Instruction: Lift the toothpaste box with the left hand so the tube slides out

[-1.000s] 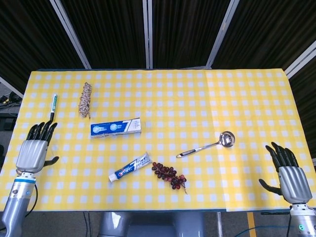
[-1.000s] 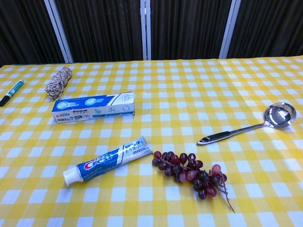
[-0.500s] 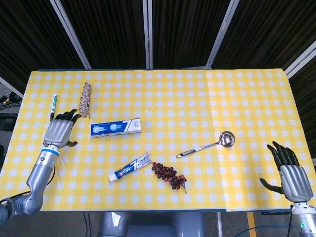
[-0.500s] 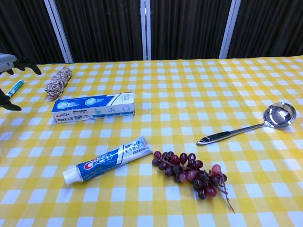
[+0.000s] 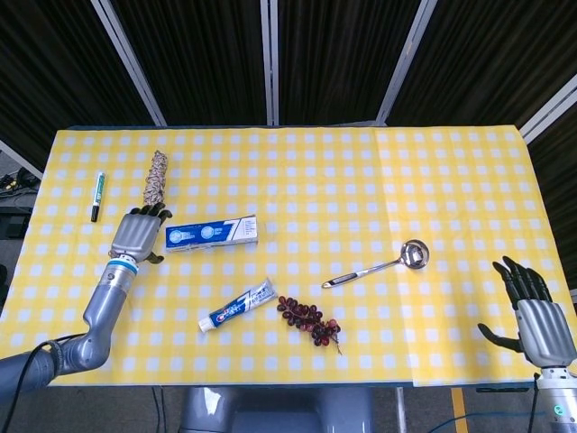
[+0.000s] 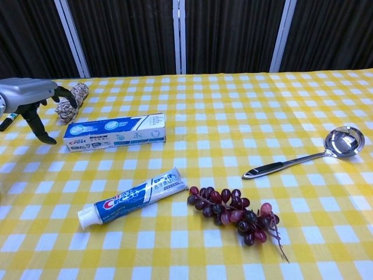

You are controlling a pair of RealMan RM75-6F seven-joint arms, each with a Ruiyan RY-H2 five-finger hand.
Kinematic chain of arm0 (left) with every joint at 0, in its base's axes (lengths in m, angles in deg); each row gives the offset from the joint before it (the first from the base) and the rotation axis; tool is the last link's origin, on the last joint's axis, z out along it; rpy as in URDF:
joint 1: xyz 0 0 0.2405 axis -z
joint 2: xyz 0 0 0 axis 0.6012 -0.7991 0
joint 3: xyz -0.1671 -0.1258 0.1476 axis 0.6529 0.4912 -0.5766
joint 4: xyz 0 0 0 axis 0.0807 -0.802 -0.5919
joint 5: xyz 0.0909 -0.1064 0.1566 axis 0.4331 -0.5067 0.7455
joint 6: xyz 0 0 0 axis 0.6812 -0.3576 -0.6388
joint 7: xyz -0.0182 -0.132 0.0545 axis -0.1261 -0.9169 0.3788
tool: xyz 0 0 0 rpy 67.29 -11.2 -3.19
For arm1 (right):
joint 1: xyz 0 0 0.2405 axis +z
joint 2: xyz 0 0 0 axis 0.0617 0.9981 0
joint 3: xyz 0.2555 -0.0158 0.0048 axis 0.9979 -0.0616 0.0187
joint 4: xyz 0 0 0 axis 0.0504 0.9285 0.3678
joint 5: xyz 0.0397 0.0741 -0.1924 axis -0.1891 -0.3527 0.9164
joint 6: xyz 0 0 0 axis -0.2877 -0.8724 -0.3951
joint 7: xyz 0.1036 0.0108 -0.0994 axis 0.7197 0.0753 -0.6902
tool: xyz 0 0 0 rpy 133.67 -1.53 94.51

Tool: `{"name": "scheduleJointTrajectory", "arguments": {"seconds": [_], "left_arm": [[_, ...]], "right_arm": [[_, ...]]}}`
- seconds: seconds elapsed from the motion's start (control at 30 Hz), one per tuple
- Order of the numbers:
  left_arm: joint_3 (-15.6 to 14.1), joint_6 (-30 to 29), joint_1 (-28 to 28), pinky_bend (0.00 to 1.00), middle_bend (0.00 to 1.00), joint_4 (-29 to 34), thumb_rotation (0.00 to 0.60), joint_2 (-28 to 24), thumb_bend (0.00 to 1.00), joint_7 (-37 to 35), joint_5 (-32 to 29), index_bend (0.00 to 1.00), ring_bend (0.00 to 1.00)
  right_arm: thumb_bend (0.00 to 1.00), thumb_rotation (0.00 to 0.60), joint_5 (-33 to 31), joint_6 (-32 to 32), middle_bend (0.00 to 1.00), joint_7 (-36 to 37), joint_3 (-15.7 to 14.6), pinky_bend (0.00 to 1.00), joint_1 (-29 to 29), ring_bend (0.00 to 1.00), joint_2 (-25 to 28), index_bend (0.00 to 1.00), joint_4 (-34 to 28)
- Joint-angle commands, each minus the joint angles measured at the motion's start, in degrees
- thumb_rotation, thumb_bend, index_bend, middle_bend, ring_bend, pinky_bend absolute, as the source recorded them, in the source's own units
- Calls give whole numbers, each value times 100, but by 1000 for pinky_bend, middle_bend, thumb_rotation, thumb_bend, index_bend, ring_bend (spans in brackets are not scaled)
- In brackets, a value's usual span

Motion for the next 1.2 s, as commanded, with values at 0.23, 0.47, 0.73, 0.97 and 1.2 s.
{"name": "scheduleJointTrajectory", "arguments": {"seconds": [0.23,0.47,0.73,0.97,1.2], "left_arm": [[-8,68,404,203,100,-435,600,450,27,92,-459,211,152],[-19,183,643,199,90,-729,600,695,28,149,-753,208,152],[-8,251,854,200,89,-1047,600,979,28,145,-941,222,152],[90,219,1013,251,196,-1272,600,1250,181,-42,-874,347,216],[-14,2,1026,357,331,-1542,600,1547,268,-205,-587,478,331]], "right_arm": [[84,600,-74,71,0,64,21,0,25,0,6,0,43],[84,600,-129,99,0,123,47,0,36,0,12,0,73],[85,600,-191,141,0,202,69,0,45,0,27,0,105],[84,600,-221,158,0,268,83,0,48,0,46,0,125],[85,600,-203,139,0,307,83,0,38,0,64,0,113]]}}
